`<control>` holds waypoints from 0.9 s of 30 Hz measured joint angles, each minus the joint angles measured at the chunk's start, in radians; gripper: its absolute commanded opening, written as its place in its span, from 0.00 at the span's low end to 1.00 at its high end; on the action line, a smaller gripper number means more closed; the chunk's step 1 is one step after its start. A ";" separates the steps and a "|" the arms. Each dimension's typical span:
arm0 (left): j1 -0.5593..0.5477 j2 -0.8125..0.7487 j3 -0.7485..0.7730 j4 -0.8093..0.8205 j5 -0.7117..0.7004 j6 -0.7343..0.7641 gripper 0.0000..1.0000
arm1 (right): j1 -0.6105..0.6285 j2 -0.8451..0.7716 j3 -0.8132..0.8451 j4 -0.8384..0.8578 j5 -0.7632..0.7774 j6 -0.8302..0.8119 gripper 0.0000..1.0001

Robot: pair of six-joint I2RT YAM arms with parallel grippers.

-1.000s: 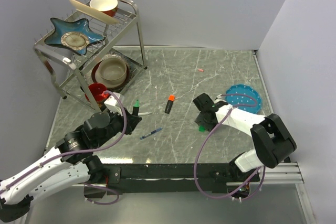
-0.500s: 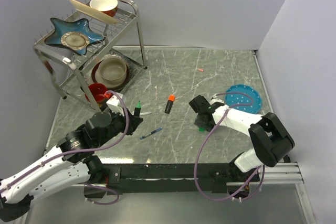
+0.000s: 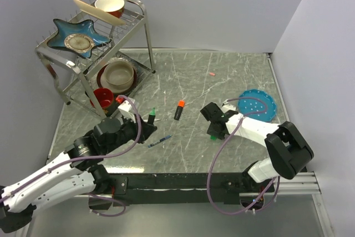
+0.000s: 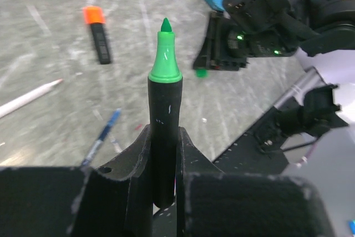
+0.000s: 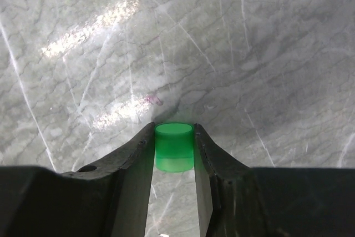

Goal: Insert the pens into the pen caps

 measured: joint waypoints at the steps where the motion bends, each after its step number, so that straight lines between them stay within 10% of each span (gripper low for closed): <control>1: 0.000 0.013 -0.008 0.024 0.022 -0.003 0.01 | 0.000 -0.012 -0.011 0.011 -0.003 -0.013 0.09; 27: -0.013 0.249 -0.266 0.630 0.255 -0.114 0.01 | 0.159 -0.537 -0.083 0.386 -0.151 -0.097 0.00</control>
